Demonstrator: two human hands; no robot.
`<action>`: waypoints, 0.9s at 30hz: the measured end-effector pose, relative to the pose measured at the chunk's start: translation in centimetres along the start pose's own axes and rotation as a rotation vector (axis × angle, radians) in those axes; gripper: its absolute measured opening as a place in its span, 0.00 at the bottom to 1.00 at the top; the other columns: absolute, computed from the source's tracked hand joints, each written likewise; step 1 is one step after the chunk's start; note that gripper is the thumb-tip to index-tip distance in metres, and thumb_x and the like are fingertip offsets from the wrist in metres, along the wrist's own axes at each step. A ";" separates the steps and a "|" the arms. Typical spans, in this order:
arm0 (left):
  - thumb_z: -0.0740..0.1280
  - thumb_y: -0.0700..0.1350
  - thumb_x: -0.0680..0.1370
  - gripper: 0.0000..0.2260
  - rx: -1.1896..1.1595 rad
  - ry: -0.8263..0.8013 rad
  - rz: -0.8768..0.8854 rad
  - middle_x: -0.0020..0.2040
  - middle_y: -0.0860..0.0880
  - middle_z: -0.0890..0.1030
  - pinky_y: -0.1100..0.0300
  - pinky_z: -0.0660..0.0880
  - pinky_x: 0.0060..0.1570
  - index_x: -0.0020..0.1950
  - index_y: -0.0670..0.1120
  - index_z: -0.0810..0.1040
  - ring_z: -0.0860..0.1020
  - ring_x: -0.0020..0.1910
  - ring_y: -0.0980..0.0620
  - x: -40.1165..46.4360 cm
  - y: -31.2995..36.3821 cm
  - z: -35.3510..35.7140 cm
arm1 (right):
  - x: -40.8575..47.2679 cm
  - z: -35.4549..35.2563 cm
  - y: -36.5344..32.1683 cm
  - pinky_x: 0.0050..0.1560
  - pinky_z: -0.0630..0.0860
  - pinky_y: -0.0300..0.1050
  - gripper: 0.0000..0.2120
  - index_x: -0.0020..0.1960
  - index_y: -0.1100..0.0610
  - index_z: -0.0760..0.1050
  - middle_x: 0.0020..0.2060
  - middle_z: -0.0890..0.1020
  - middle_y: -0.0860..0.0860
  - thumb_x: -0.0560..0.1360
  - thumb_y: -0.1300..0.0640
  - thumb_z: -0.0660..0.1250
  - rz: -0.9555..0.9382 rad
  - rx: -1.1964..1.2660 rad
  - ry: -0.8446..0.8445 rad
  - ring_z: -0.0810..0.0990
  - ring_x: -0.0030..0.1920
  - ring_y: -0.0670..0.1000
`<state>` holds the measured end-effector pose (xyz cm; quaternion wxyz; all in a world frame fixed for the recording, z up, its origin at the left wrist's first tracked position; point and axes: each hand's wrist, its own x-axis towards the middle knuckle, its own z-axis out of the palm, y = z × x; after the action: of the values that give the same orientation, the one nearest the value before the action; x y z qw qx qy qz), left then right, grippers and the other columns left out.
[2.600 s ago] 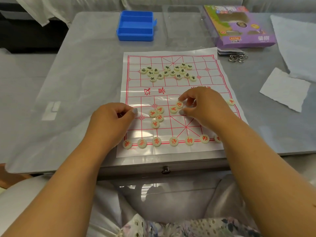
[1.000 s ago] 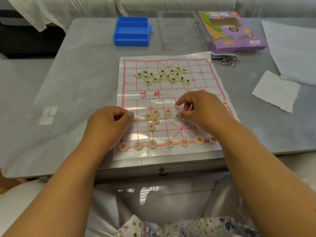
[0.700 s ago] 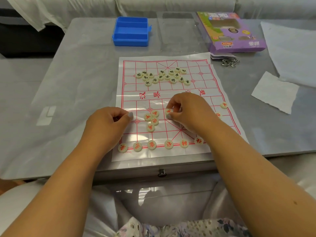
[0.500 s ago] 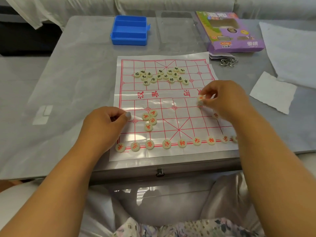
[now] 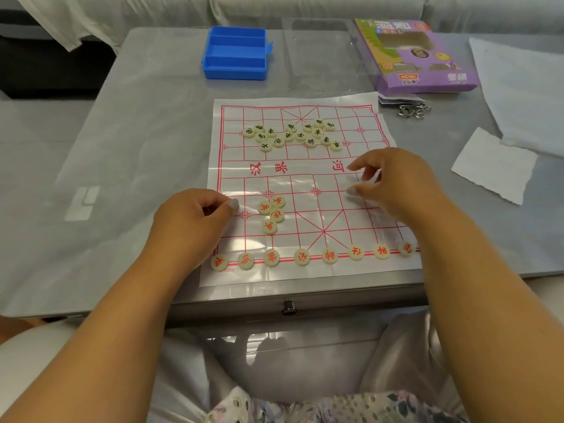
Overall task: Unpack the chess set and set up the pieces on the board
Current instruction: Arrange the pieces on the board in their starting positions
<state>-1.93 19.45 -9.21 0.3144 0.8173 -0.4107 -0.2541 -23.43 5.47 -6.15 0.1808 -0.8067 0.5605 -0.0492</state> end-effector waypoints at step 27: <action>0.65 0.53 0.78 0.04 -0.020 -0.013 0.025 0.45 0.60 0.76 0.64 0.72 0.40 0.45 0.57 0.78 0.74 0.39 0.59 0.2 -0.3 0.1 | 0.9 1.8 -2.3 0.55 0.75 0.51 0.13 0.56 0.48 0.79 0.45 0.78 0.47 0.71 0.51 0.71 -0.094 0.069 -0.093 0.76 0.46 0.50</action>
<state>-1.70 19.39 -9.55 0.3231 0.8070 -0.4205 -0.2598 -20.61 5.76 -7.11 0.2319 -0.8267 0.5111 -0.0392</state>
